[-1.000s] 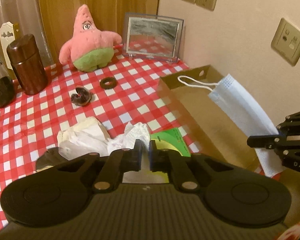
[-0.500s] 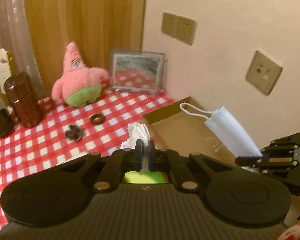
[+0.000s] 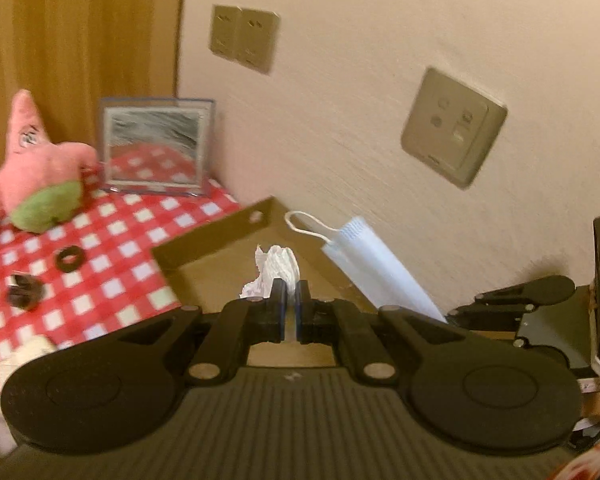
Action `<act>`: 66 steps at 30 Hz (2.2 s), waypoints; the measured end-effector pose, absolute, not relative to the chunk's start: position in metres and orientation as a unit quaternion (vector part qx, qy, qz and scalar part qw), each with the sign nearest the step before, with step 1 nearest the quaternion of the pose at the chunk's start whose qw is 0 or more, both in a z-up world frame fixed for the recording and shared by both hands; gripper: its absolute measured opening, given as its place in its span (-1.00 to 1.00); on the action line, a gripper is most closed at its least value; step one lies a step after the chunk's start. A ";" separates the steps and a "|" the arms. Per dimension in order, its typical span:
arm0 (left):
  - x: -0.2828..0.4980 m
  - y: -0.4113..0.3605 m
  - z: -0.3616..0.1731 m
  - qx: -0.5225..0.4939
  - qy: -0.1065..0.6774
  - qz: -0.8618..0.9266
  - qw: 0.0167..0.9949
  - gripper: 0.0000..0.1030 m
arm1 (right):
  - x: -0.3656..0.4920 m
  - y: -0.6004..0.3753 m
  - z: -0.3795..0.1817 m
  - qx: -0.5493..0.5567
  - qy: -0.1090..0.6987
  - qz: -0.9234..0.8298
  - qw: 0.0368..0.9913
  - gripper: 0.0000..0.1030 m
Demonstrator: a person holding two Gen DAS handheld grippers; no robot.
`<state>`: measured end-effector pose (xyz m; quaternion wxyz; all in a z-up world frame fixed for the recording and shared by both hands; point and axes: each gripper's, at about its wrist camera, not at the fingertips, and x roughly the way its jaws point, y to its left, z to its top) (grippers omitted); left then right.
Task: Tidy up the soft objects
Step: 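Lower the mask into the cardboard box and open right gripper while left gripper pinches white tissue, then move the right gripper to the clear plastic bag by the jar and grasp it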
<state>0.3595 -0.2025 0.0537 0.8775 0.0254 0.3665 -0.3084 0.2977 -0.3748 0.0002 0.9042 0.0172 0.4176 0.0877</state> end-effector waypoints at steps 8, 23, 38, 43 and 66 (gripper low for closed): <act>0.362 -0.224 0.014 0.044 0.390 -0.325 0.860 -0.44 | 0.309 -0.385 -0.017 0.017 0.429 0.080 0.900 -0.94; 0.348 -0.174 0.017 0.028 0.399 -0.289 0.870 -0.41 | 0.337 -0.377 -0.017 0.013 0.416 0.082 0.905 -0.94; 0.340 -0.144 0.018 0.018 0.397 -0.278 0.875 -0.40 | 0.347 -0.373 -0.029 0.043 0.417 0.080 0.905 0.44; 0.334 -0.130 0.025 0.010 0.395 -0.272 0.877 -0.35 | 0.338 -0.370 -0.024 0.041 0.416 0.086 0.904 0.44; 0.314 0.017 0.098 0.097 0.352 -0.239 0.900 0.44 | 0.299 -0.253 0.040 -0.017 0.347 0.283 0.894 0.44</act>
